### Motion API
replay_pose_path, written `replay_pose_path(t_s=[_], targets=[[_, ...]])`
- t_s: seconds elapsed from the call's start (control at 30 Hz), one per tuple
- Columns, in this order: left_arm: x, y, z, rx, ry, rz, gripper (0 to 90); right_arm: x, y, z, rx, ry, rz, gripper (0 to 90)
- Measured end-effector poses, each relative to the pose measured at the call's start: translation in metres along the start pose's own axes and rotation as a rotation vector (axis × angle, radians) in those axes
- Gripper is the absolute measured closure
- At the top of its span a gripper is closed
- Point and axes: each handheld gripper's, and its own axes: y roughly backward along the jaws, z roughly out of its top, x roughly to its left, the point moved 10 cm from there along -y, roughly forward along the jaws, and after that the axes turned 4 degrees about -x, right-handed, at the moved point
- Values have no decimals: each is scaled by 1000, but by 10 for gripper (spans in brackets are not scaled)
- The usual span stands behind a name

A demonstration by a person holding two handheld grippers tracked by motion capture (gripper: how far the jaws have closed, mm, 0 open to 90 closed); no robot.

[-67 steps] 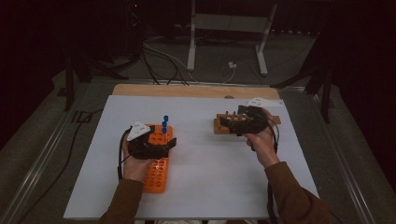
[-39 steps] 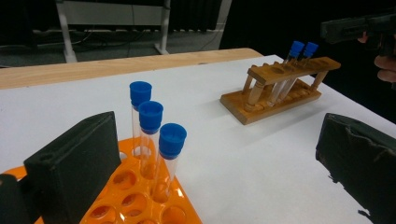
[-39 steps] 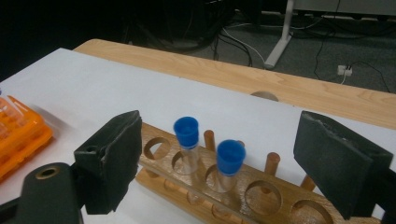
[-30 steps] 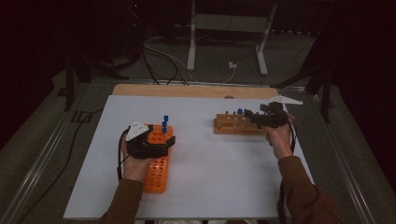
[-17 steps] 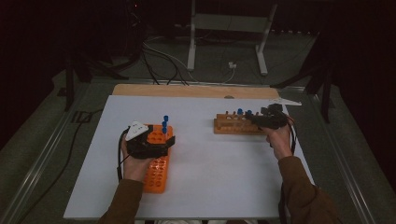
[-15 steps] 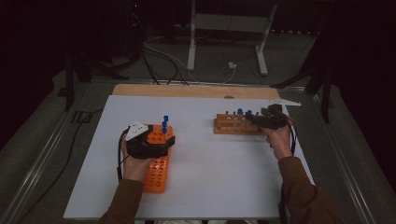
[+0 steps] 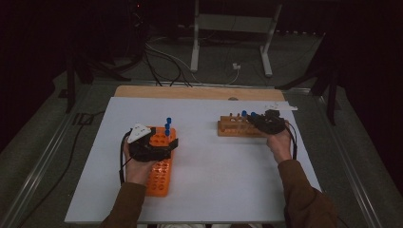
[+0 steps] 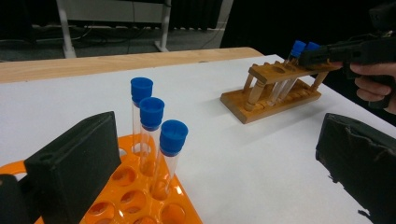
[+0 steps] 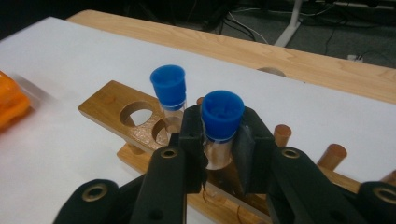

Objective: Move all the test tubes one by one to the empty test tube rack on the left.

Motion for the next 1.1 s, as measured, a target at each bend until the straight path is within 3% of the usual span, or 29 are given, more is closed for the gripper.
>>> replay_pose_path(t_s=[0.13,0.57,1.1], targets=[[0,0,0,0,2,-3,7,3,-3,1,-1,19,-15,761],[-1,-1,-1,2,4,-6,7,2,-5,1,1,15,-49,771],[-1,-1,-2,5,4,-8,7,2,9,15,-37,21,-56,771]])
